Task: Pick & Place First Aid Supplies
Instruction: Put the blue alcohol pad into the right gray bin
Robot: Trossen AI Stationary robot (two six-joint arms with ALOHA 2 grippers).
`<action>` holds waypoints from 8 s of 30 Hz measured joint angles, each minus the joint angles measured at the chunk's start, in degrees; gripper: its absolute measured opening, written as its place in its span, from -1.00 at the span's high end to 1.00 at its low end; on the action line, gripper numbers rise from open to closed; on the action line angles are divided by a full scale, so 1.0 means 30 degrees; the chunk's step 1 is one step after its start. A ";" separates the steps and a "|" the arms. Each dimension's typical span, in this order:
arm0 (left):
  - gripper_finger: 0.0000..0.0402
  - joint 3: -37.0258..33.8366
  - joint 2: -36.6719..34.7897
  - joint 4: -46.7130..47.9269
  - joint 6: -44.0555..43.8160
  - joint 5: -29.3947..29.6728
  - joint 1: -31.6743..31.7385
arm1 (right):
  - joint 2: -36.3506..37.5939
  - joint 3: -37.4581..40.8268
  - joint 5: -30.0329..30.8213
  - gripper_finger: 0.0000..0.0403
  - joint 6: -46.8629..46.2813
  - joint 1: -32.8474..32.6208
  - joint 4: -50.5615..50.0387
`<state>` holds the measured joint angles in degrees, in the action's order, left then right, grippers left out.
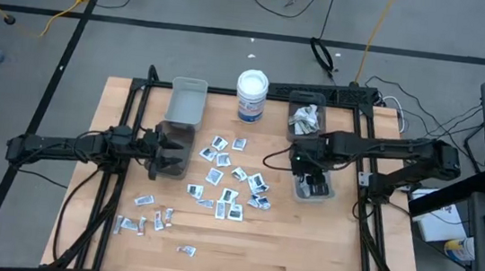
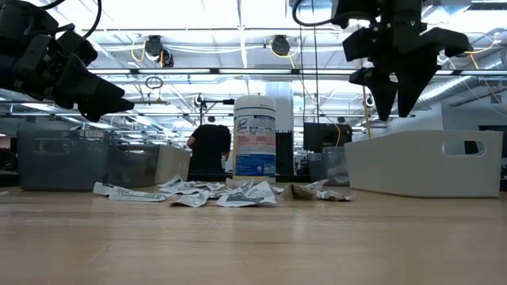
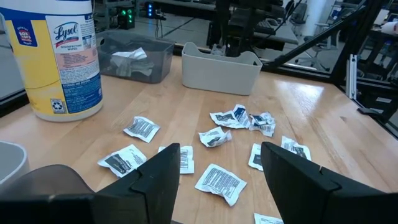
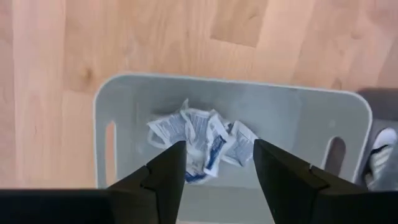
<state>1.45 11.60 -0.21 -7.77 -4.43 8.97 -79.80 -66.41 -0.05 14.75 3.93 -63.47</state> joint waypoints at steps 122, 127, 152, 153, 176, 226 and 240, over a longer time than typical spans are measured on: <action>-0.14 0.0000 0.0007 0.0007 0.0007 0.0000 0.0000 | 0.0337 -0.0541 0.1075 1.00 -0.0192 0.0390 -0.2616; -0.14 0.0000 0.0004 0.0007 0.0004 0.0000 -0.0004 | 0.0828 0.0294 0.1100 1.00 -0.0192 0.0764 -0.2131; -0.14 0.0000 0.0002 0.0004 0.0007 0.0000 -0.0002 | 0.0798 0.3862 0.2529 0.40 -0.1904 0.1142 0.0472; -0.14 0.0000 0.0006 0.0007 0.0001 0.0000 0.0000 | 0.0798 0.3602 0.2521 0.34 -0.2090 0.1188 0.0293; -0.14 0.0000 0.0007 0.0007 0.0007 0.0007 0.0000 | -0.1350 -0.1194 0.1150 -0.12 -0.3748 -0.0304 -0.1121; -0.14 0.0000 0.0002 0.0012 0.0007 0.0007 -0.0005 | -1.2496 -0.6973 0.0433 -0.04 -0.9984 -0.5081 0.3524; -0.14 0.0000 0.0000 0.0007 0.0005 0.0000 -0.0007 | -1.2738 -0.6979 -0.0580 0.45 -0.9796 -0.5160 0.3937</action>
<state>1.45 11.60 -0.19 -7.75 -4.43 8.95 -118.02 -87.35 -1.80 -14.64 -11.55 -51.66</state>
